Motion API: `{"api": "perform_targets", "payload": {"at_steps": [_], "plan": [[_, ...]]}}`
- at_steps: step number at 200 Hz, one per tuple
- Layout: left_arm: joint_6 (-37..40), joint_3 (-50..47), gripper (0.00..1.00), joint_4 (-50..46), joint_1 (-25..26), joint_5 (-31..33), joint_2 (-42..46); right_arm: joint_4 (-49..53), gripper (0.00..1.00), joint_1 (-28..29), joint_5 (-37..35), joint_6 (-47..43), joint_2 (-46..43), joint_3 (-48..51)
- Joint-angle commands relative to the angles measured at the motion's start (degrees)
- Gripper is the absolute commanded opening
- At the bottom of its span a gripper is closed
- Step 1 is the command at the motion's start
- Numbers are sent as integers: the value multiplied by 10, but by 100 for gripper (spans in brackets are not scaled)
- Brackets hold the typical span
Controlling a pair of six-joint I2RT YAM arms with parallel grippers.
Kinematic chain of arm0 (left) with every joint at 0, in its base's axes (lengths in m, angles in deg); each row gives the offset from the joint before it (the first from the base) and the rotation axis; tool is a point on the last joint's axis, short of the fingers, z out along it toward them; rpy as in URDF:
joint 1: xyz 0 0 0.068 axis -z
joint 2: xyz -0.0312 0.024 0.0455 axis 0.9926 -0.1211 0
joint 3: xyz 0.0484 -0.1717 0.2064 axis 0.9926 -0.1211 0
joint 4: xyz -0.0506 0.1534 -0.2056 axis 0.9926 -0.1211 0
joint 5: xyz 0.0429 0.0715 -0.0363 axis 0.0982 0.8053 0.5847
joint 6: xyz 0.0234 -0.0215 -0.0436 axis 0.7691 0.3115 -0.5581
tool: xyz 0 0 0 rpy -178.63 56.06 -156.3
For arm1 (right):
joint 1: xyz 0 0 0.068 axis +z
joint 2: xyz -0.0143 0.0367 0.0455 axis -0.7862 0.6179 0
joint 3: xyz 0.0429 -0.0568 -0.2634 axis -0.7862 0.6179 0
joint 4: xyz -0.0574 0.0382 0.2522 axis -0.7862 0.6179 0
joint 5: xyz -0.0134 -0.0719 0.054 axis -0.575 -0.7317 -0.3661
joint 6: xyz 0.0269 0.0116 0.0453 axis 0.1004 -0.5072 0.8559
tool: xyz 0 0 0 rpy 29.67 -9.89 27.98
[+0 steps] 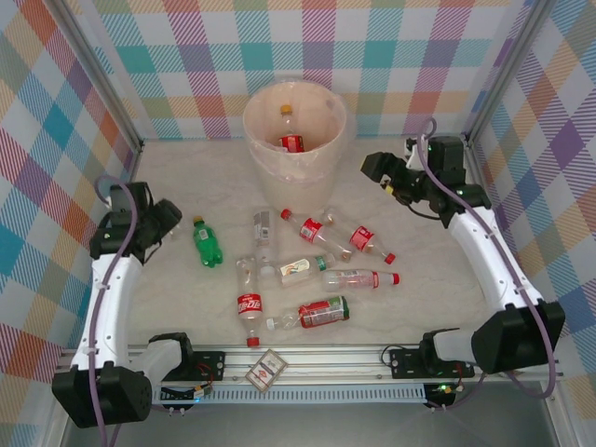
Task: Put the plastic bottles in the bin
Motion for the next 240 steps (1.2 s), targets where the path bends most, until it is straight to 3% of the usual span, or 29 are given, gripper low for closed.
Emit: {"api": "perform_targets", "payload": {"at_steps": [1, 27, 64, 98, 162, 240], "plan": [[-1, 108, 53, 42, 17, -58, -32, -96, 90, 4, 22, 59, 45, -37], [19, 250, 47, 70, 59, -58, -83, -126, 70, 19, 0, 65, 105, -88], [33, 366, 40, 136, 143, -61, -177, -130, 68, 42, -7, 60, 169, -171], [58, 444, 37, 182, 226, -43, -278, -59, 64, 59, -32, 34, 232, -260], [85, 529, 33, 180, 249, -87, -403, 0, 50, 88, -87, 13, 297, -336], [157, 708, 32, 25, 304, -72, -586, 6, 46, 90, -112, 3, 294, -326]]}}
